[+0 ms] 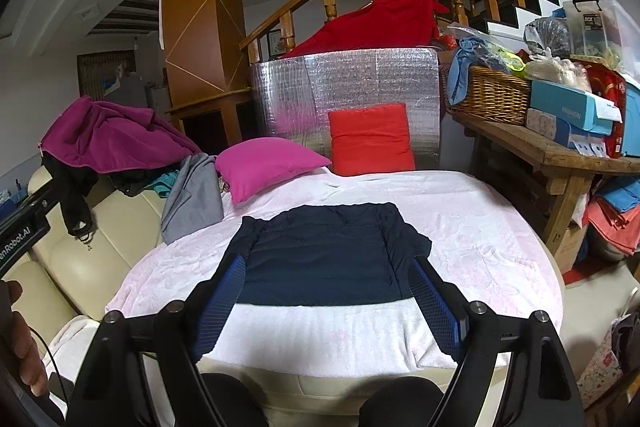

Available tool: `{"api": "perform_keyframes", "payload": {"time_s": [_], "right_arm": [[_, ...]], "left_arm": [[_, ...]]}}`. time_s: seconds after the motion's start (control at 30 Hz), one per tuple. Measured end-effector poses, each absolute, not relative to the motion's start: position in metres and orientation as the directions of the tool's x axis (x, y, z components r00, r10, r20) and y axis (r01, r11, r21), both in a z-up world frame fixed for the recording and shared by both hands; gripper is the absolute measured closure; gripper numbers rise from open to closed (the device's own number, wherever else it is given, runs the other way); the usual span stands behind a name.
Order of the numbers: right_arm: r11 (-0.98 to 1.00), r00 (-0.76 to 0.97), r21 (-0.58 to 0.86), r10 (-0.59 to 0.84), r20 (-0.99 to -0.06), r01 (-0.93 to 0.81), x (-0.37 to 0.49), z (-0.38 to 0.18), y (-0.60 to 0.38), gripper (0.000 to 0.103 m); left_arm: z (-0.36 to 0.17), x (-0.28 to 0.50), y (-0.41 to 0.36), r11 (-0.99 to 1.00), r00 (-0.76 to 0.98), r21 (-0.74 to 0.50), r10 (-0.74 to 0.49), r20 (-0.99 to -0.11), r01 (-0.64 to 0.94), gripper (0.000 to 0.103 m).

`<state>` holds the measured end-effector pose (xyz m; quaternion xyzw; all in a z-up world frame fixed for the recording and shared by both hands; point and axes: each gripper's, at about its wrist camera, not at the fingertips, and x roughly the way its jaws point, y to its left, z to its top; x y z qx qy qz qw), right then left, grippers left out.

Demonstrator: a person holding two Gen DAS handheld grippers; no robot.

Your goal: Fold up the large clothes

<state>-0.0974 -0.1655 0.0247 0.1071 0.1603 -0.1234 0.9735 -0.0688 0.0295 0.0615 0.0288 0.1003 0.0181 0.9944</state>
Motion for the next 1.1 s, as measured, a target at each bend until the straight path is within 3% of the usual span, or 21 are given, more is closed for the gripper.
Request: {"api": "perform_keyframes", "payload": {"time_s": [1.1], "right_arm": [[0.948, 0.921, 0.169, -0.204, -0.331, 0.270, -0.0979, 0.0281, -0.1612, 0.017]], "left_arm": [[0.0638, -0.0711, 0.0340, 0.998, 0.983, 0.053, 0.042, -0.180, -0.033, 0.000]]}}
